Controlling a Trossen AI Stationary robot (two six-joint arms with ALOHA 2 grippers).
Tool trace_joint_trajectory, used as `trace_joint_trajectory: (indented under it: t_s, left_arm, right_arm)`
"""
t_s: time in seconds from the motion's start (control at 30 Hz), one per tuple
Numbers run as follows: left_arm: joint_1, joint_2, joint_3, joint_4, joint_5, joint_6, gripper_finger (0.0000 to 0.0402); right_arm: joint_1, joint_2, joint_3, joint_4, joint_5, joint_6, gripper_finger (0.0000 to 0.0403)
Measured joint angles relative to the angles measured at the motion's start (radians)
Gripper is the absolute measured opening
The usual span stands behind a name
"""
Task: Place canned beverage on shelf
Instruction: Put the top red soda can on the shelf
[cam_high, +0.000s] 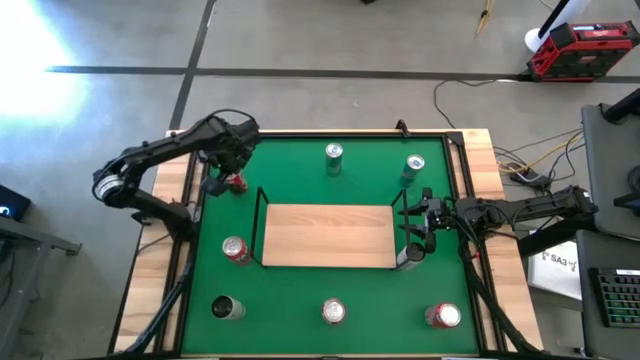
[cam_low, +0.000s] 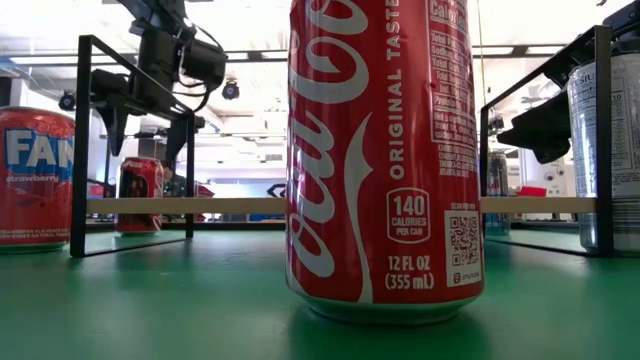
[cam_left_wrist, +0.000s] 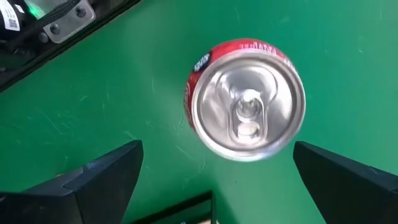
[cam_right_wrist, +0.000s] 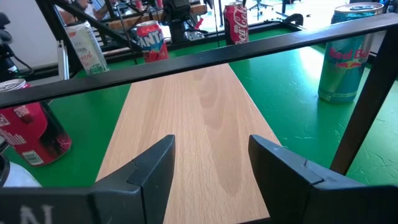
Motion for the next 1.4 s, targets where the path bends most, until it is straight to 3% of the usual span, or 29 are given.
trace_joint_trajectory:
  t_s: [0.17,0.5,0.73,0.87,1.1,1.4]
  left_arm:
    - [0.032,-0.021,-0.047,0.029,-0.041,0.004,0.0400]
    - [0.115,-0.133,-0.218,0.264,-0.006,0.088,0.0400]
    - [0.125,-0.113,-0.255,0.286,0.006,0.105,0.0397]
    - [0.125,-0.097,-0.255,0.289,0.004,0.105,0.0376]
    - [0.125,-0.093,-0.255,0.296,0.003,0.120,0.0288]
    - [0.125,-0.094,-0.203,0.300,0.005,0.249,0.0287]
  right_arm:
    - [0.000,0.000,0.000,0.000,0.000,0.000,0.0196]
    - [0.000,0.000,0.000,0.000,0.000,0.000,0.0196]
    - [0.000,0.000,0.000,0.000,0.000,0.000,0.0196]
    - [0.000,0.000,0.000,0.000,0.000,0.000,0.0196]
    - [0.000,0.000,0.000,0.000,0.000,0.000,0.0196]
    - [0.000,0.000,0.000,0.000,0.000,0.000,0.0196]
